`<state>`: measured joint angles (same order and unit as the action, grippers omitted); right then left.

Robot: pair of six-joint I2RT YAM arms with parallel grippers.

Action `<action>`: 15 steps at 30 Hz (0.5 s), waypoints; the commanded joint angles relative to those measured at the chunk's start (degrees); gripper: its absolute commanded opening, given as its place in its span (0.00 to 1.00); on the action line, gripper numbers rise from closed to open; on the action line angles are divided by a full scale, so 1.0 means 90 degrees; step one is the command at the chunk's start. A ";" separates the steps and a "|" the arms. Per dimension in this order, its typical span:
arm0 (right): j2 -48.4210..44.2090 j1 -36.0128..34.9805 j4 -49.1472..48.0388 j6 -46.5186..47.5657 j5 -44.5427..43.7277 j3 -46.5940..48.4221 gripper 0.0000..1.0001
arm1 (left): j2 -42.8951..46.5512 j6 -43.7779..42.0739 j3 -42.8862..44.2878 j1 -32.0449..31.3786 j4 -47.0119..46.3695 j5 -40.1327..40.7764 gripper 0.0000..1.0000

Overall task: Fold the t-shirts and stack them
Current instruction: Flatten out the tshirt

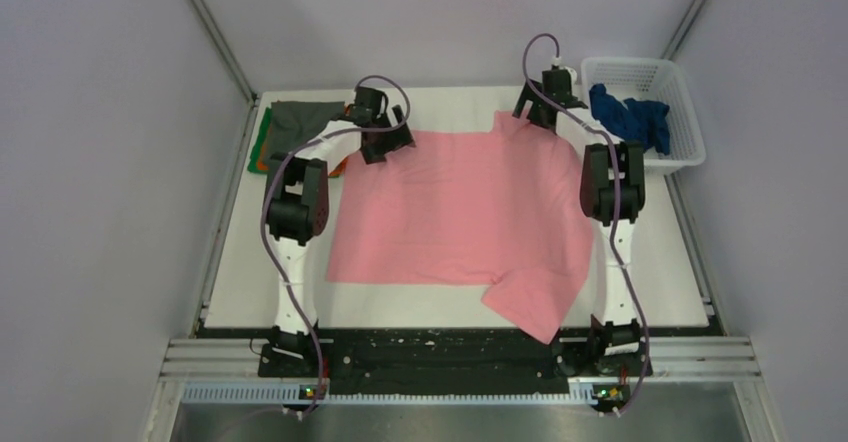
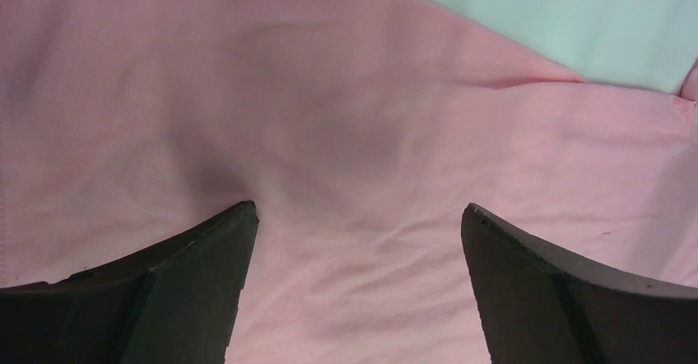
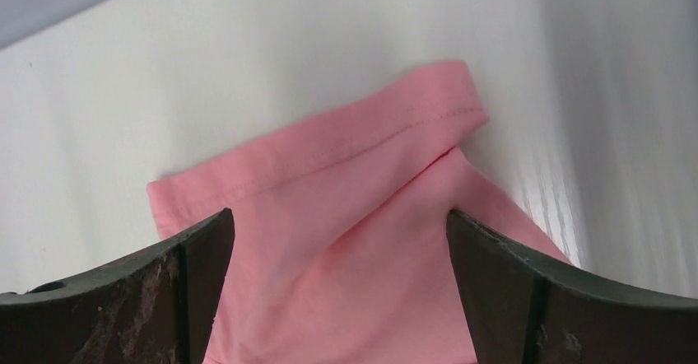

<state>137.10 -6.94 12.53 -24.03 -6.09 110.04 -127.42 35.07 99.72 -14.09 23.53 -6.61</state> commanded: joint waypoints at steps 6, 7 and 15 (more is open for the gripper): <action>-0.0712 0.0038 0.1300 0.0515 -0.0138 0.0805 0.99 | 0.1096 0.0025 -0.0113 0.0115 0.0502 0.0052 0.99; -0.1146 -0.0002 0.1247 0.0533 -0.0249 0.0394 0.99 | 0.1459 0.0070 -0.0441 0.0106 0.0387 0.0115 0.99; -0.5259 -0.0544 0.0647 0.0393 -0.0466 -0.4556 0.99 | 0.4638 0.0750 -0.3763 -0.0129 0.1149 0.1242 0.99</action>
<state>107.09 -8.99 20.88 -20.16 -8.93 83.92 -98.67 37.41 76.38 -14.13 27.83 -2.02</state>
